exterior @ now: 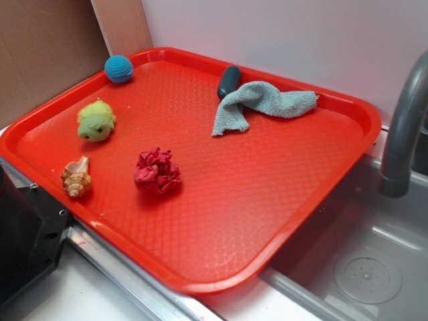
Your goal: Grab the blue cloth.
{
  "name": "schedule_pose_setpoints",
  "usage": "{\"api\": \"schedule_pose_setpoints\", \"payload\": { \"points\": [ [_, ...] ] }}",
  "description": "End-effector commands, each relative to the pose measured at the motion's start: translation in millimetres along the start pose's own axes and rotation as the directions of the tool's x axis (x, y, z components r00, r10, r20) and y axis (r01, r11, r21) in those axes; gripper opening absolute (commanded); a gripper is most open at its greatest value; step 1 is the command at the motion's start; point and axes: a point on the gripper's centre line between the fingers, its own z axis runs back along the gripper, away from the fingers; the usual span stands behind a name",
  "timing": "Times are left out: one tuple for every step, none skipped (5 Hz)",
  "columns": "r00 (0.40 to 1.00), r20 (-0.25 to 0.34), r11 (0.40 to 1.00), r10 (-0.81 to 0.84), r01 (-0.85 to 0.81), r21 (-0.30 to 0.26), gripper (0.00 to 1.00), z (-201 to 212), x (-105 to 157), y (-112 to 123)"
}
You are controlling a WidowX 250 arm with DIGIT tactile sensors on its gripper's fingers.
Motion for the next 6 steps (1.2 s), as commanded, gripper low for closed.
{"api": "schedule_pose_setpoints", "payload": {
  "points": [
    [1.0,0.0,1.0,0.0,0.0,0.0,1.0,0.0,0.0,0.0],
    [0.998,-0.026,0.995,-0.059,0.061,0.075,1.0,-48.9,43.1,12.0],
    [0.966,0.028,0.965,-0.257,0.255,0.058,1.0,-84.7,87.4,1.7],
    [0.928,0.041,0.929,-0.37,0.368,0.042,1.0,-115.9,131.3,-10.3],
    [0.895,0.046,0.895,-0.445,0.441,0.071,1.0,-139.7,160.7,-11.7],
    [0.852,0.042,0.852,-0.522,0.52,0.05,1.0,-168.8,172.9,-18.0]
  ]
}}
